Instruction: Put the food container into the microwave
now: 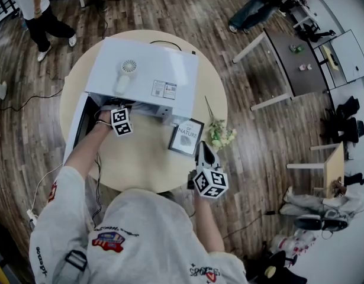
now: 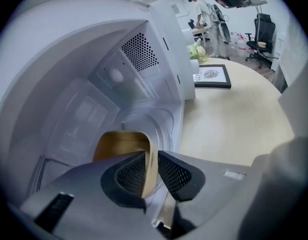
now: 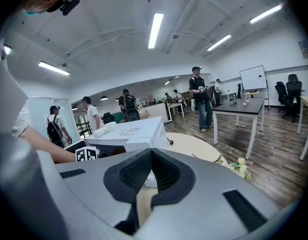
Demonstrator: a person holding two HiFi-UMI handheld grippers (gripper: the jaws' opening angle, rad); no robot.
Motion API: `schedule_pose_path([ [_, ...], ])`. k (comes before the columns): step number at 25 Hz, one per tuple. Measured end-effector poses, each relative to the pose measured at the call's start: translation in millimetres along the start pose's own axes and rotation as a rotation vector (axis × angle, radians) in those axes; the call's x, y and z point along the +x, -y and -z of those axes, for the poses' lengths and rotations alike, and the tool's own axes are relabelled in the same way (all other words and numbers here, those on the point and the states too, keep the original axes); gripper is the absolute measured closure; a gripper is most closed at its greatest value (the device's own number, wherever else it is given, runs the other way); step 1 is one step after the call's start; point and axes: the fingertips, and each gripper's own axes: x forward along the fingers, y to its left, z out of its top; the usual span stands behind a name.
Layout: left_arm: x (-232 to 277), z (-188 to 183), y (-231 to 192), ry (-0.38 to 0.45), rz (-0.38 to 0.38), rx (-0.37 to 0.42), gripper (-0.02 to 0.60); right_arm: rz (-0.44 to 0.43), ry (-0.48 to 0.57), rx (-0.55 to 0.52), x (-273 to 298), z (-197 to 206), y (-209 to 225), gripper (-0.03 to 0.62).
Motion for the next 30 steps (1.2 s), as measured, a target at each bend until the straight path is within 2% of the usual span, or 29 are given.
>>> schedule_pose_path([
  [9,-22.0,-1.8,2.7,0.030,-0.049,-0.051,0.506,-0.052,-0.001,-0.015,5.3,-1.9,-11.2,0.589],
  [17,-44.9,3.3,2.9,0.027,-0.091,-0.109,0.505,-0.119,0.007,-0.033,15.5,-7.4,-25.9,0.589],
  [23,-52.2,12.2,17.5,0.010,-0.096,-0.150,0.505,-0.168,0.001,-0.036,20.9,-10.1,-38.3,0.589],
  [27,-71.0,7.5,16.1,0.033,-0.135,-0.198,0.506,-0.211,0.002,-0.047,29.2,-13.6,-50.3,0.589],
  [30,-87.6,7.4,13.4,0.059,-0.161,-0.281,0.506,-0.246,0.000,-0.056,38.0,-15.4,-61.7,0.589],
])
